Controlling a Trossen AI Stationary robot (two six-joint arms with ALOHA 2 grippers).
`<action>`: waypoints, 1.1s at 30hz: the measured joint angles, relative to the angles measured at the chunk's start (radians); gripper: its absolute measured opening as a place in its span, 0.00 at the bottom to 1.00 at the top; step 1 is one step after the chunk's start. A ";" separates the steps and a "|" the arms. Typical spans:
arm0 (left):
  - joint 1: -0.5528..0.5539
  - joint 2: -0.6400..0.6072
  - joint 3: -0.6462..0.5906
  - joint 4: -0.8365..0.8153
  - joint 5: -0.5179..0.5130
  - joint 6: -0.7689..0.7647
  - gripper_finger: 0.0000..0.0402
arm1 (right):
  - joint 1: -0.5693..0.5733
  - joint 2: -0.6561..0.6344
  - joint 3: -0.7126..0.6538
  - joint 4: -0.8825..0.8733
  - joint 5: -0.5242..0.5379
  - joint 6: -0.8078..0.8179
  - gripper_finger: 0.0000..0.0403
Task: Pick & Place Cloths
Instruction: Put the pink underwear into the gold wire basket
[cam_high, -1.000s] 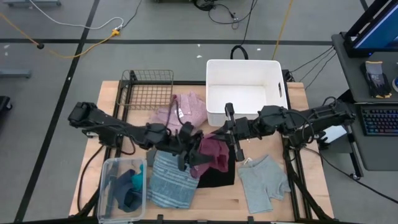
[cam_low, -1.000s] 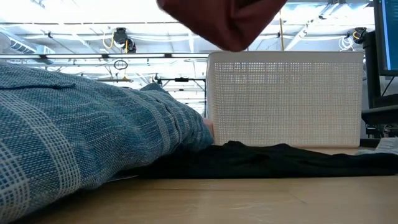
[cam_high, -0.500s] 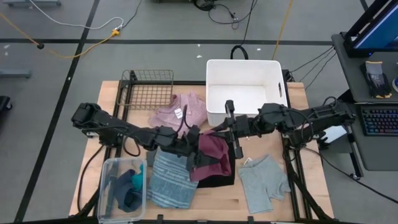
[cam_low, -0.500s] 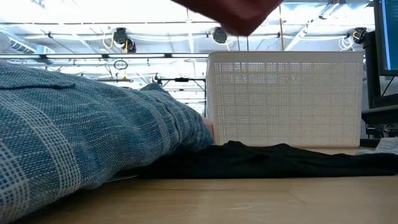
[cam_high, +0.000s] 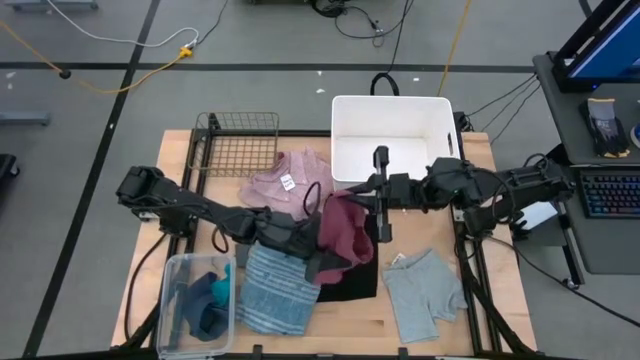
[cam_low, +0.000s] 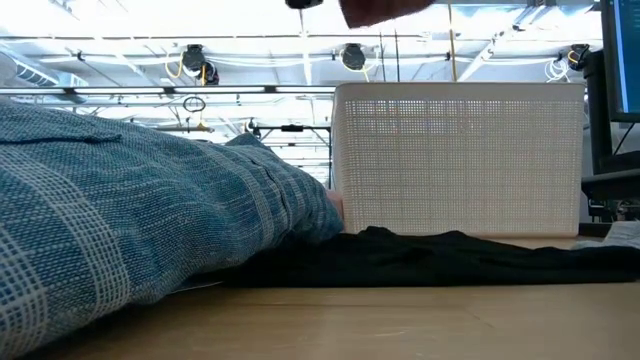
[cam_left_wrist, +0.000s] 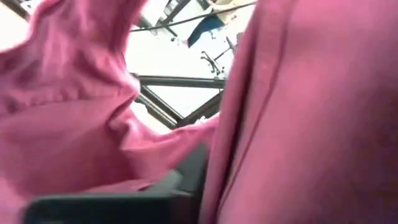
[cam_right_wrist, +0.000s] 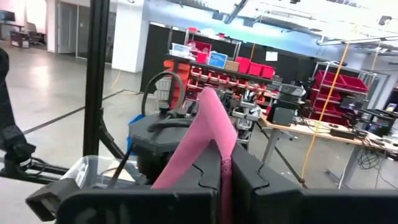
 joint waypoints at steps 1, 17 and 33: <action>0.000 -0.001 0.000 0.014 0.002 0.006 0.09 | 0.000 -0.001 0.000 -0.004 -0.001 0.000 0.00; -0.010 -0.017 0.000 0.068 0.005 0.011 0.00 | 0.001 -0.017 0.000 -0.195 -0.001 -0.029 0.19; -0.079 -0.268 0.001 -0.151 -0.416 0.233 0.00 | 0.005 -0.069 0.000 -0.506 0.125 0.133 0.46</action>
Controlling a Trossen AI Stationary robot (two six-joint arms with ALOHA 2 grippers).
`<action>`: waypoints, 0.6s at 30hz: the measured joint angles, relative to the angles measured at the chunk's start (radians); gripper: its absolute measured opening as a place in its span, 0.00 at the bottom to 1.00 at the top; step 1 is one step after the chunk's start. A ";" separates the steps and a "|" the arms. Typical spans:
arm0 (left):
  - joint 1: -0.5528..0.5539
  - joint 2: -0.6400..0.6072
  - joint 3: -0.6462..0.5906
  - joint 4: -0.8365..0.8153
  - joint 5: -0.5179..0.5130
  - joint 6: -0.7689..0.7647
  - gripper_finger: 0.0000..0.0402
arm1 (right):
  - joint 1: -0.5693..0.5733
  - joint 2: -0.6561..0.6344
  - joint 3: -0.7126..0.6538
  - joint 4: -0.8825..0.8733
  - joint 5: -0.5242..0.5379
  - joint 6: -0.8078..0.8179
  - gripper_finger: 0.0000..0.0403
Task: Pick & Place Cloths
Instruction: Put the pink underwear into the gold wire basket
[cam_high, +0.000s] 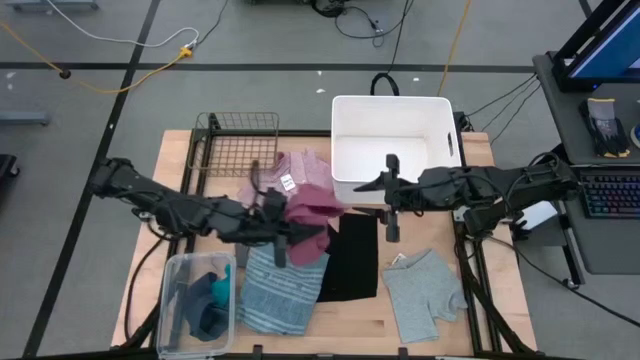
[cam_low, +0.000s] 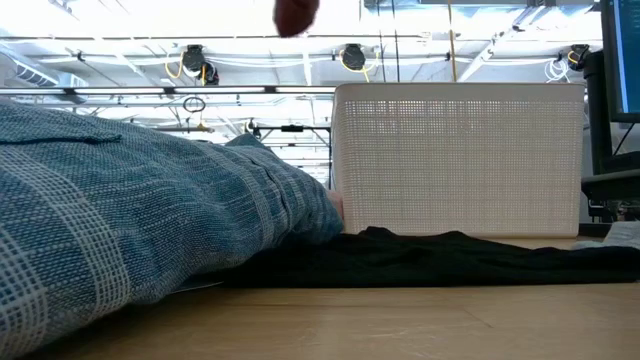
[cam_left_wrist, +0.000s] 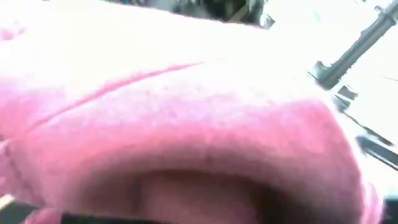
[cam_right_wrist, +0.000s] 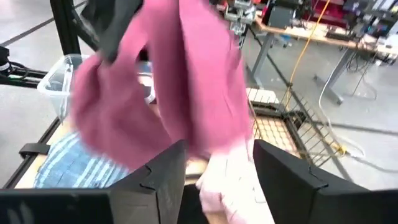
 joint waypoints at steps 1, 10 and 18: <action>-0.005 -0.021 0.000 -0.012 -0.025 0.015 0.00 | 0.000 0.000 0.000 -0.014 -0.001 0.006 0.46; 0.013 -0.173 0.000 -0.092 -0.295 0.190 0.00 | 0.008 0.000 0.000 -0.079 -0.003 0.076 0.45; 0.120 -0.240 0.000 -0.201 -0.613 0.312 0.00 | 0.039 0.000 0.000 -0.065 -0.004 0.071 0.44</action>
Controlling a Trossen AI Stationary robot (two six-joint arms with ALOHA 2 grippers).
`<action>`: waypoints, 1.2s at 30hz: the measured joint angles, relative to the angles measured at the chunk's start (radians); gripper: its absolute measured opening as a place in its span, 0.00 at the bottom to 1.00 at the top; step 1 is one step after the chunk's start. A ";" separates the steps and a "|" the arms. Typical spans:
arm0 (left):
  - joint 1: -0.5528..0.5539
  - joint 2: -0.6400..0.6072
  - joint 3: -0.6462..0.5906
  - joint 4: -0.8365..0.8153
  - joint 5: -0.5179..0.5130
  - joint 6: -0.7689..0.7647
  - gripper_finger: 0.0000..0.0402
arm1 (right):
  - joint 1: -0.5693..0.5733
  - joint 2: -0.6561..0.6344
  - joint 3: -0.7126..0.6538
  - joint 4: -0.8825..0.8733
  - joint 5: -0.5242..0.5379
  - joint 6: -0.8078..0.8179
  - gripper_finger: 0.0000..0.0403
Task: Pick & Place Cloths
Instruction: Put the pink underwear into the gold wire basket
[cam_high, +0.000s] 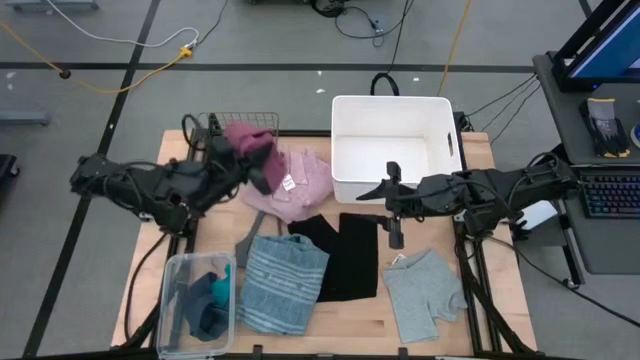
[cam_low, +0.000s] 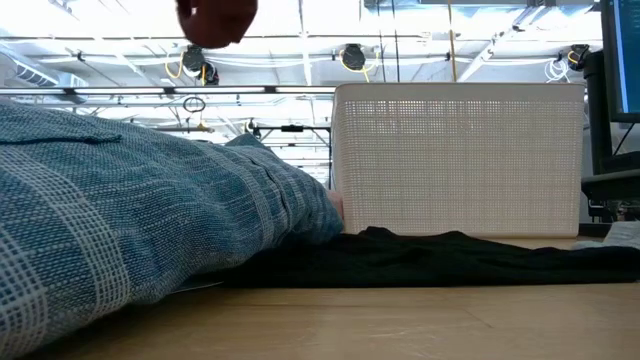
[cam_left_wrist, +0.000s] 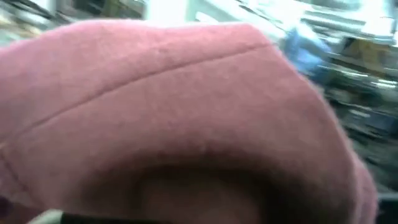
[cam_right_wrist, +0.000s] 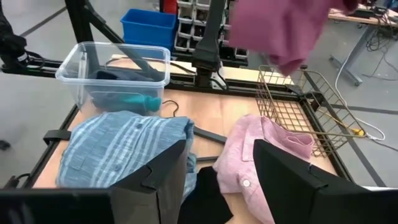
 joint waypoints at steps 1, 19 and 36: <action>0.019 -0.001 0.000 0.001 -0.024 0.024 0.00 | 0.000 0.000 0.000 0.000 0.000 -0.010 0.44; 0.500 0.023 0.000 -0.228 0.011 0.163 0.00 | -0.045 -0.099 0.000 0.017 0.057 -0.182 0.41; 0.883 0.261 -0.001 -0.380 0.351 -0.044 0.00 | -0.019 -0.193 -0.044 -0.043 0.052 -0.169 0.40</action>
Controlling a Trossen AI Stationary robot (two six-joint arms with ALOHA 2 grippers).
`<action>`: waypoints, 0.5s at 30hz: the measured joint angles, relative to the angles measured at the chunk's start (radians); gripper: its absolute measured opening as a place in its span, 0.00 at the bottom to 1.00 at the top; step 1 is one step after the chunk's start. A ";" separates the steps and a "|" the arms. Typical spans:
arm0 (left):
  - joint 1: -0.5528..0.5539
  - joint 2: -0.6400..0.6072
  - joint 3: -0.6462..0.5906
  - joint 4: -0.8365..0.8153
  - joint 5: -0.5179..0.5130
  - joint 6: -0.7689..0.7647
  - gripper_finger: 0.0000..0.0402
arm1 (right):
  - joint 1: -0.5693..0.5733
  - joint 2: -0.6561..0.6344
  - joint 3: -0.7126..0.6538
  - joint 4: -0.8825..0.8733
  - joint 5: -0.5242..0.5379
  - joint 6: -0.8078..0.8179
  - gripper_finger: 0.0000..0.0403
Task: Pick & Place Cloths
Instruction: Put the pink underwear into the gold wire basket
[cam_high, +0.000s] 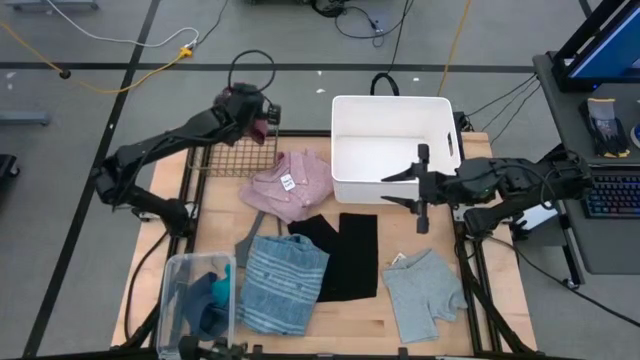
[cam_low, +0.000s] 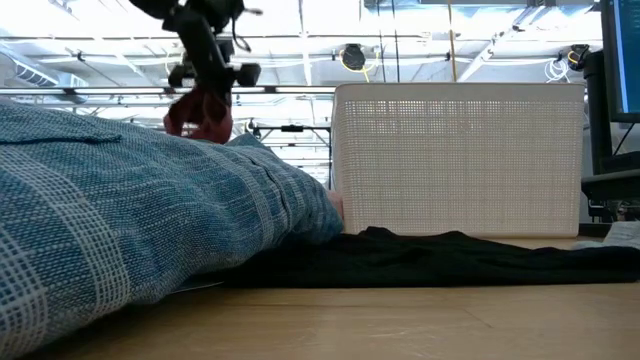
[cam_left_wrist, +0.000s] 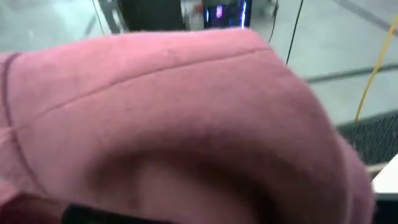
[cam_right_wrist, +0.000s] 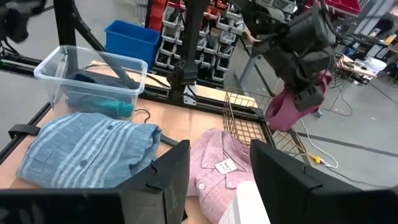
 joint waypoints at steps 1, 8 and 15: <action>0.016 0.008 0.000 -0.024 0.023 -0.024 0.00 | 0.000 -0.007 -0.008 0.003 0.001 0.008 0.40; 0.092 0.056 0.000 -0.144 0.187 -0.165 0.00 | -0.001 -0.042 -0.046 0.033 0.002 0.018 0.40; 0.129 0.074 0.000 -0.201 0.330 -0.232 0.00 | -0.001 -0.053 -0.049 0.046 0.003 -0.004 0.40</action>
